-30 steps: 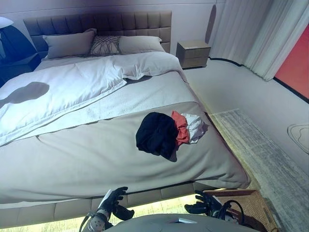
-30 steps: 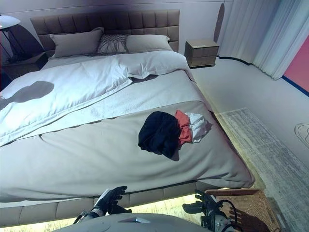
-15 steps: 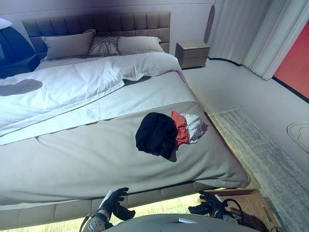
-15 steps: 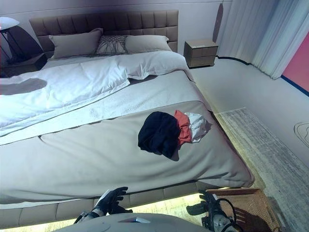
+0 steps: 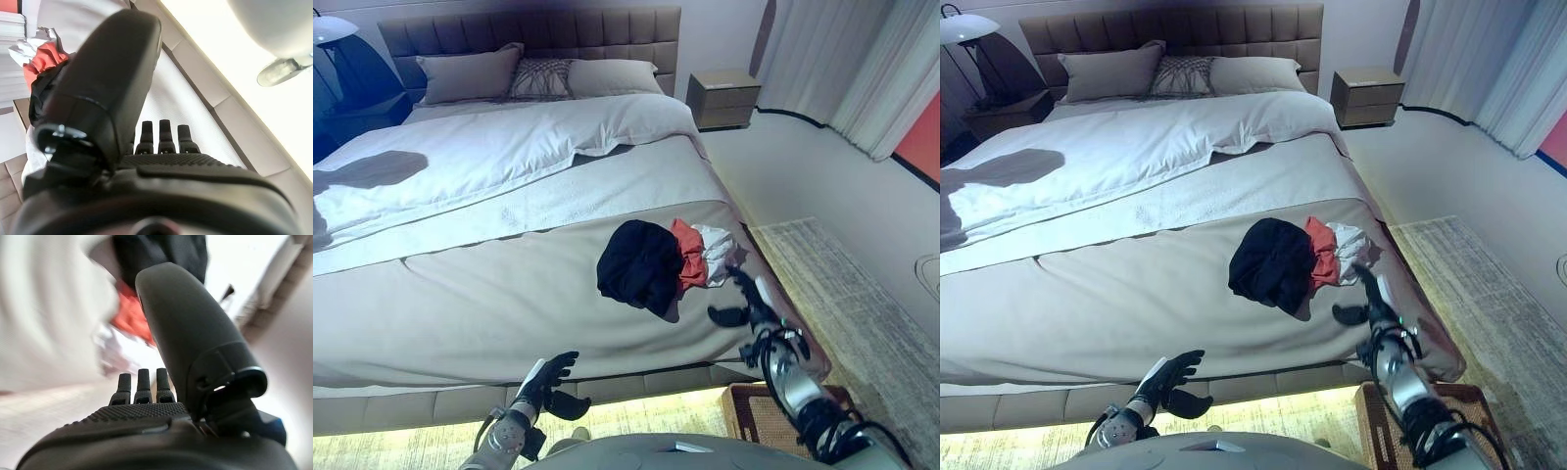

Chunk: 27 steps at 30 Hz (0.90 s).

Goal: Pick up the clothes from the bed and place them into the basket

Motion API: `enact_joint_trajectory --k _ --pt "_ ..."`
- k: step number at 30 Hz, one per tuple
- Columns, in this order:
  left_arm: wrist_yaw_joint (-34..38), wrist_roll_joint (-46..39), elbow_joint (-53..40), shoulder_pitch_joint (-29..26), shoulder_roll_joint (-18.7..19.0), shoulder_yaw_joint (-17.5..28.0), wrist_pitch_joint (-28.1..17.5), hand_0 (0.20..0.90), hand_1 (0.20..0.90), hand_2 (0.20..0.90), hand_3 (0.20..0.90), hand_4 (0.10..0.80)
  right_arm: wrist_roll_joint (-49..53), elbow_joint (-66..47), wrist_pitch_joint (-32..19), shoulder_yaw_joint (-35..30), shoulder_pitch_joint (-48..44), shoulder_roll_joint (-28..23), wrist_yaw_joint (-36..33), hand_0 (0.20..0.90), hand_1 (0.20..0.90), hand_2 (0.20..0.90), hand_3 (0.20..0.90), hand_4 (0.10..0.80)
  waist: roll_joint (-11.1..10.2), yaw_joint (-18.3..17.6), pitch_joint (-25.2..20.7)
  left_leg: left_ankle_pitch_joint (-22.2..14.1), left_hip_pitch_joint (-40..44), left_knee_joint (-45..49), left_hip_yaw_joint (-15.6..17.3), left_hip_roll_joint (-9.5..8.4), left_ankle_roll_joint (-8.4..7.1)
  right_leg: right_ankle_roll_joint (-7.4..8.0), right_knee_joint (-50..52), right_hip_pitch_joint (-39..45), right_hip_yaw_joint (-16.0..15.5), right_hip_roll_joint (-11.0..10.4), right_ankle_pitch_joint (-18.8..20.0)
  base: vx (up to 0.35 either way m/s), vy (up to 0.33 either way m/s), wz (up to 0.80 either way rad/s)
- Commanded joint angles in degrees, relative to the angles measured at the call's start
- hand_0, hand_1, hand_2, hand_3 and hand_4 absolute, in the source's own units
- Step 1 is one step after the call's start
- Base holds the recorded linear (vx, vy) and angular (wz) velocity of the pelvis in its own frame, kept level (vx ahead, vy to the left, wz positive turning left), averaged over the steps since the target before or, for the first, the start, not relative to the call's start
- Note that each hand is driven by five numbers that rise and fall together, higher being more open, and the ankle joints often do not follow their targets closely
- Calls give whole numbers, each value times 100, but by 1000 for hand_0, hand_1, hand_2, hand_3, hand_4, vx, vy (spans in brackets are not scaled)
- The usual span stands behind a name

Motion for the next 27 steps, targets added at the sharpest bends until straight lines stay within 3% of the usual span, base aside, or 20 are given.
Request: enact_joint_trajectory --k 1,3,5,9,14,20,21,22,27 --pt "-200 -257 -148 -909 388 -333 224 900 900 900 900 800 -407 -473 166 173 -1662 -328 -515 900 900 900 900 800 -193 163 599 -987 -28 776 -117 -74 73 -59 714 -208 21 -313 -454 -134 22 14" --pt "-310 -301 -105 -1096 400 -466 307 900 900 900 900 800 -510 -441 270 319 -2125 -439 -619 900 900 900 900 800 -175 178 726 -1028 -289 1073 -188 -84 63 -115 1005 -438 10 -305 -558 -222 26 26" --pt "-300 -447 -203 -1574 429 -848 375 900 900 900 900 800 -617 -164 470 691 -3508 -847 -646 900 900 900 900 800 -102 199 1218 -1152 -1034 1881 -325 -128 -15 -255 1678 -1063 -51 -322 -793 -388 58 26" --pt "-147 -664 -628 -1688 458 -1024 518 900 900 900 900 800 -535 58 713 1153 -4488 -1168 -498 900 900 900 900 800 -52 319 1641 -1301 -1836 2748 -550 -287 -4 -423 2586 -1805 -51 -375 -1059 -173 62 21" --pt "-73 -872 -925 -1722 508 -1150 553 900 900 900 900 800 -693 697 751 1586 -5413 -1330 -239 900 900 900 900 800 30 530 1944 -1369 -2545 3296 -696 -508 54 -490 3185 -2470 -155 -460 -1161 -84 31 27" --pt "-258 -1891 -1641 -1552 667 -1004 568 900 900 900 900 800 -1310 1382 1004 2165 -6280 -1551 -64 900 900 900 900 800 209 851 2267 -1428 -3365 3896 -780 -762 150 -520 3936 -3305 -296 -562 -1285 -105 15 24" --pt "-520 -2371 -1926 -1425 773 -947 538 900 900 900 900 800 -1449 1459 1172 2275 -6476 -1637 -16 900 900 900 900 800 272 938 2387 -1415 -3609 4021 -766 -818 184 -528 4117 -3560 -345 -594 -1300 -47 -55 10" --pt "-757 -2805 -2036 -1316 800 -875 514 900 900 900 900 800 -1497 1526 1247 2361 -6574 -1677 32 900 900 900 900 800 322 999 2467 -1558 -3650 4139 -755 -814 192 -508 4298 -3619 -338 -598 -1453 -58 -55 12" --pt "-1239 -4226 -2511 -1140 871 -399 457 900 900 900 900 800 -1754 1855 1707 2712 -7044 -1725 436 900 900 900 900 800 516 1142 2606 -1524 -4269 4496 -739 -853 240 -571 4784 -4233 -412 -698 -1529 -57 -3 18"
